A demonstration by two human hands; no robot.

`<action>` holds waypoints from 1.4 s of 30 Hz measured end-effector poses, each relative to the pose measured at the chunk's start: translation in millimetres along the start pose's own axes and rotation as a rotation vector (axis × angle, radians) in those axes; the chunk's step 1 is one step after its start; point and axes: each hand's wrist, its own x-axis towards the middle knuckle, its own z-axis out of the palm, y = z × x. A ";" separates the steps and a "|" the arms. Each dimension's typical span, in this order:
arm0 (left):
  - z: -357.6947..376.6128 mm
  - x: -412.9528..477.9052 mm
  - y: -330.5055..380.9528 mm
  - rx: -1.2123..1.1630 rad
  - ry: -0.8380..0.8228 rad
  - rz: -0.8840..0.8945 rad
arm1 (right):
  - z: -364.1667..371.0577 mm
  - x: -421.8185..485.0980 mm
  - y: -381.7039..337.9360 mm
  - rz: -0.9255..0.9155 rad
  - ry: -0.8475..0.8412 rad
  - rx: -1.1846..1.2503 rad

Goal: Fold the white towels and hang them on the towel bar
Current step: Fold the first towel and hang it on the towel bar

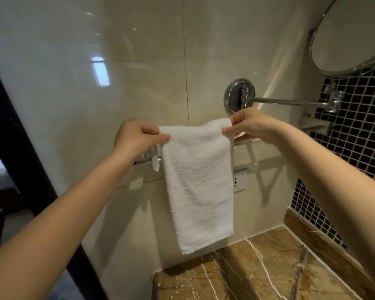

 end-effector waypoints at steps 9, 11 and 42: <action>9.9 -11.1 -13.4 0.379 0.048 0.094 | 18.6 3.6 15.6 -0.061 0.099 -0.343; 10.9 -13.2 -15.1 0.425 0.101 0.179 | 20.5 4.9 21.0 -0.059 0.133 -0.362; 58.3 -70.2 -101.4 -0.170 0.053 0.052 | 88.7 -34.7 110.1 -0.144 0.358 0.391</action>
